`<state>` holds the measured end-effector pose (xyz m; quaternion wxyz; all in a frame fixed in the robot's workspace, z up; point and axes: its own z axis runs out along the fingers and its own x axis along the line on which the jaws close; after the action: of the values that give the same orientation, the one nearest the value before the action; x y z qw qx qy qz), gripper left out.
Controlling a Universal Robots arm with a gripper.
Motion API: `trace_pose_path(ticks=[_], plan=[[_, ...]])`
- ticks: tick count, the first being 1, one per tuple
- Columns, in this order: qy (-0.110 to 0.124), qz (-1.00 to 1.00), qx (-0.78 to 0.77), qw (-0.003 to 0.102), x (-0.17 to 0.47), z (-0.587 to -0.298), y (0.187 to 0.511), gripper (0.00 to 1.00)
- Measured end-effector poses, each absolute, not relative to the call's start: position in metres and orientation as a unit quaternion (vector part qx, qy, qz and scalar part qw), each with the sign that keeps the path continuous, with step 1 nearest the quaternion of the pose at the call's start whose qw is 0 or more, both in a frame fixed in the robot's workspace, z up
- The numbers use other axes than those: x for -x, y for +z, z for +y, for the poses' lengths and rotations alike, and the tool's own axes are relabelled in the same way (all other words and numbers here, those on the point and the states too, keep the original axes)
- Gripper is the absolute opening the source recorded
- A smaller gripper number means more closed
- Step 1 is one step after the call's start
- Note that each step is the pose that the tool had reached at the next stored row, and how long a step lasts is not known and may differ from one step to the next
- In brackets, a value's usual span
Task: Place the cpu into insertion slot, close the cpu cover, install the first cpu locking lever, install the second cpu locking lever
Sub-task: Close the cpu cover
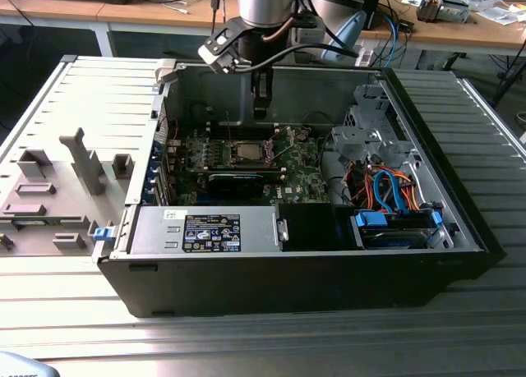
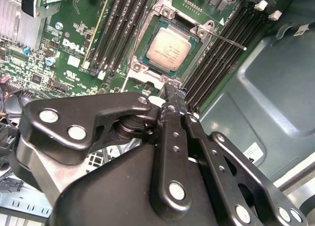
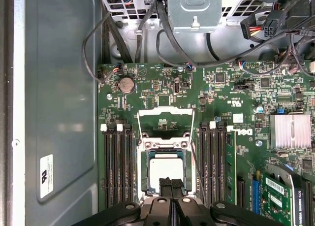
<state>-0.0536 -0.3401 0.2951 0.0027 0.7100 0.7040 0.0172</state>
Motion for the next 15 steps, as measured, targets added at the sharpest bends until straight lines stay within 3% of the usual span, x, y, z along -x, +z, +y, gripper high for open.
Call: trace_pose_path(ticks=[15], plan=[[0.017, 0.704, -0.71, 0.003, 0.05, -0.3401, 0.2945, 0.11]])
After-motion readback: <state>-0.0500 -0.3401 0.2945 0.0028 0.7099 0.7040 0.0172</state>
